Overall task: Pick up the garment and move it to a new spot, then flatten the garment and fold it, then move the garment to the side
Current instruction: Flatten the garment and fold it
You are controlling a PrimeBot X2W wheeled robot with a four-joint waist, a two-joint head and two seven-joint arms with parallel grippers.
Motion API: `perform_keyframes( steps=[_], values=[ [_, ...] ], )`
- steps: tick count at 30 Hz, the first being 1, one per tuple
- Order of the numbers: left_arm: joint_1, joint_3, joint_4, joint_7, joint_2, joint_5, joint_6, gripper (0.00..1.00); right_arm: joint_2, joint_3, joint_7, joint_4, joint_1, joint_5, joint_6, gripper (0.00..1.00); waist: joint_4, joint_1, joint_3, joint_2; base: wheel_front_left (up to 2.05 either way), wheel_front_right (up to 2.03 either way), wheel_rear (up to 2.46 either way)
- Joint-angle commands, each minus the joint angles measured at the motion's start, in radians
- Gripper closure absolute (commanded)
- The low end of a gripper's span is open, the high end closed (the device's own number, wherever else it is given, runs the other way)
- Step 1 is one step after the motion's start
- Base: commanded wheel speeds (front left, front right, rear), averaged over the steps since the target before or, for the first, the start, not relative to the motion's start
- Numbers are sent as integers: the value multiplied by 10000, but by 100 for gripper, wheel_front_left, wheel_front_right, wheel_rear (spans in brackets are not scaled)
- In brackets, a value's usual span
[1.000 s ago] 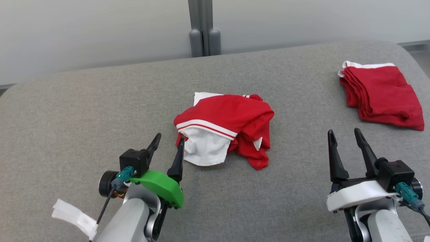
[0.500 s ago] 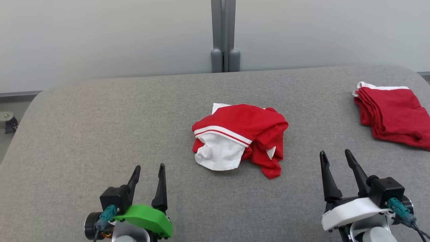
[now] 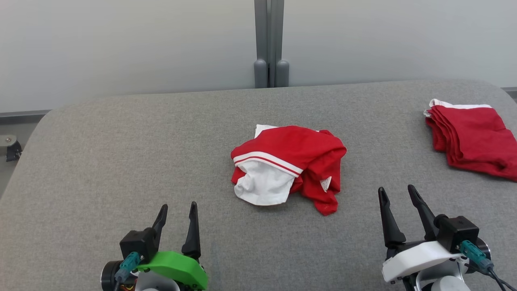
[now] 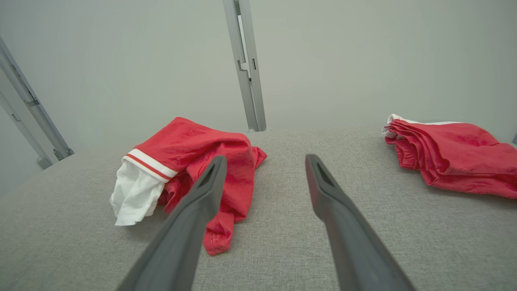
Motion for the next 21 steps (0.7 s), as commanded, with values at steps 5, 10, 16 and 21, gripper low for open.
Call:
perform_keyframes(
  steps=[5, 10, 16, 21],
  values=[
    [143, 125, 35, -28, -39, 191, -71, 0, -17, -33, -45, 55, 0, -52, -10, 0, -17, 0, 26, 0, 0, 0, 0],
    [124, 212, 67, -28, -67, 271, -132, 0, -17, -42, -45, 72, -33, -58, -10, 0, -10, 0, 73, 0, 0, 0, 0],
    [10, -17, 112, -28, -90, 434, -274, 0, -17, -51, -45, 37, -67, -71, -10, 0, -42, 0, 213, 0, 0, 0, 0],
    [-432, -983, 400, -28, -110, 596, -596, 0, -17, -26, -45, -22, -207, -108, -10, 0, -186, 0, 546, 0, 0, 0, 0]
  ],
)
